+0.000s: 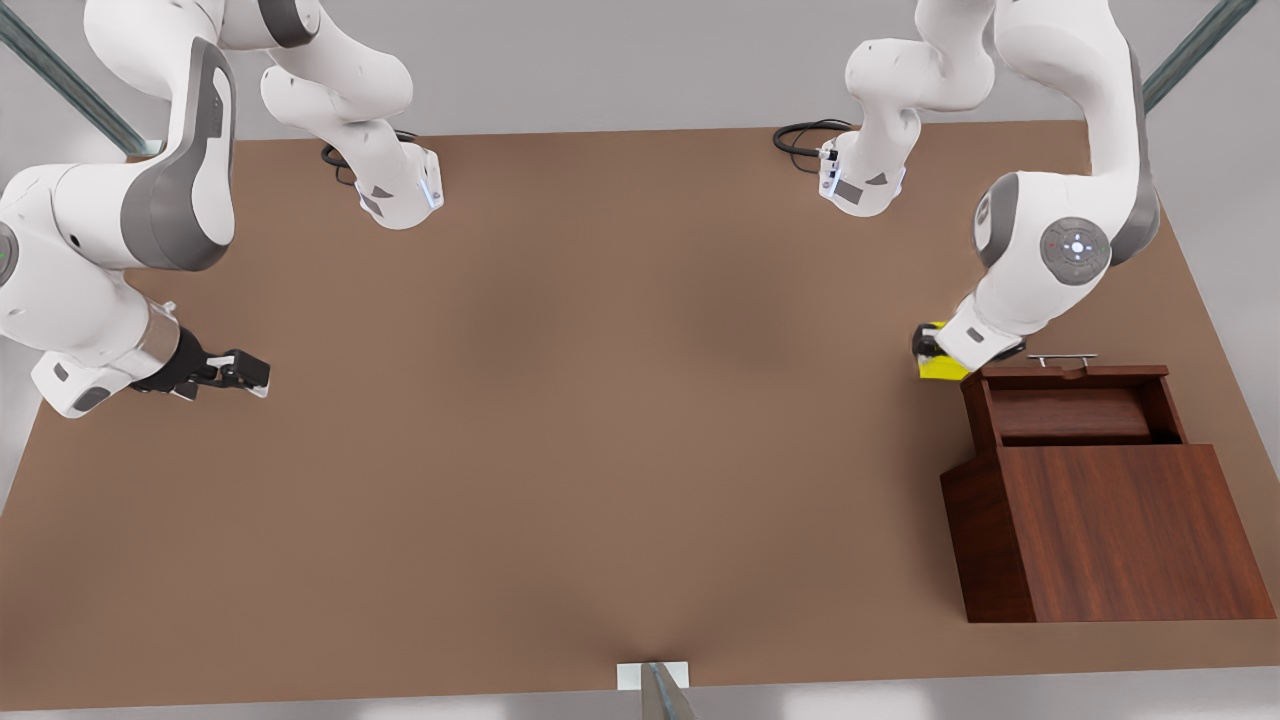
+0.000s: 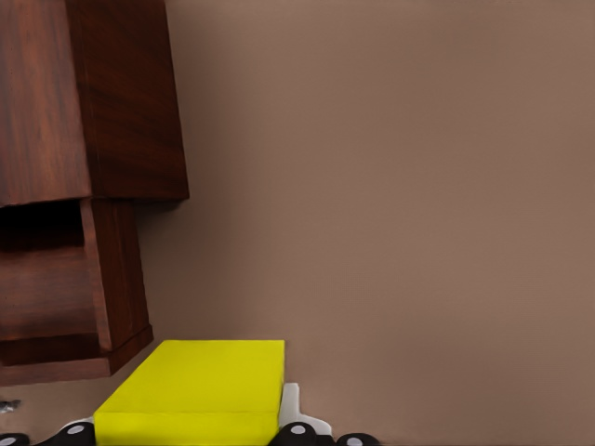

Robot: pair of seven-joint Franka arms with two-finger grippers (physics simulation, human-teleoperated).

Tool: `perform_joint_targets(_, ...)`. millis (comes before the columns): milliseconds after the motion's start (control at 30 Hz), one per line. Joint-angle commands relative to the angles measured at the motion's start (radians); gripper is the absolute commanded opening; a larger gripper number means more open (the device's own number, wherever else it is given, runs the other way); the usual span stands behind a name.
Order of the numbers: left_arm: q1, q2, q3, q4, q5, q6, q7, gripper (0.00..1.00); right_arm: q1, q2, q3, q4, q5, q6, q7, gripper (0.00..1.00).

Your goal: Open the drawer with left arm, place the square in the middle with right arm, and place the square in the drawer with left arm

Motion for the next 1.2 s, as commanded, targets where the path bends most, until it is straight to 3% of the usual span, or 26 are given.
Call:
perform_joint_targets(0,0.027,0.0,0.011,0.0,-0.002,0.0,0.01,0.7,0.0,0.0,0.0,0.0,0.0,0.0,0.0,1.0)
perform_joint_targets(200,0.228,0.084,0.015,0.037,-0.001,0.047,0.06,0.7,0.0,0.0,-0.002,0.0,0.0,0.0,0.0,1.0)
perform_joint_targets(333,0.291,0.176,0.015,0.078,0.002,0.121,0.114,0.7,-0.002,0.0,-0.002,0.0,0.0,0.0,0.0,1.0)
perform_joint_targets(633,0.37,0.247,0.015,0.121,0.018,0.153,0.134,0.76,-0.002,0.0,-0.002,0.0,0.006,0.0,0.0,1.0)
perform_joint_targets(733,0.372,0.253,0.015,0.129,0.018,0.155,0.135,0.99,-0.002,0.0,-0.002,0.0,0.006,0.0,0.0,1.0)
perform_joint_targets(833,0.37,0.253,0.014,0.133,0.018,0.152,0.123,1.0,-0.002,0.0,-0.002,0.0,0.006,0.0,0.0,1.0)
perform_joint_targets(900,0.343,0.14,-0.049,0.133,0.024,-0.034,0.125,1.0,-0.002,0.0,-0.002,0.0,0.006,0.0,0.0,1.0)
perform_joint_targets(967,0.289,0.139,-0.167,0.369,0.058,-0.284,0.122,1.0,0.0,0.0,-0.002,0.0,0.006,0.0,0.0,1.0)
perform_joint_targets(1100,0.114,0.182,-0.156,0.511,0.064,-0.354,0.117,1.0,-0.002,0.0,-0.002,0.0,0.006,0.0,0.0,1.0)
perform_joint_targets(1167,0.096,0.185,-0.155,0.526,0.059,-0.396,0.116,1.0,-0.002,0.0,-0.002,0.0,0.006,0.0,0.0,1.0)
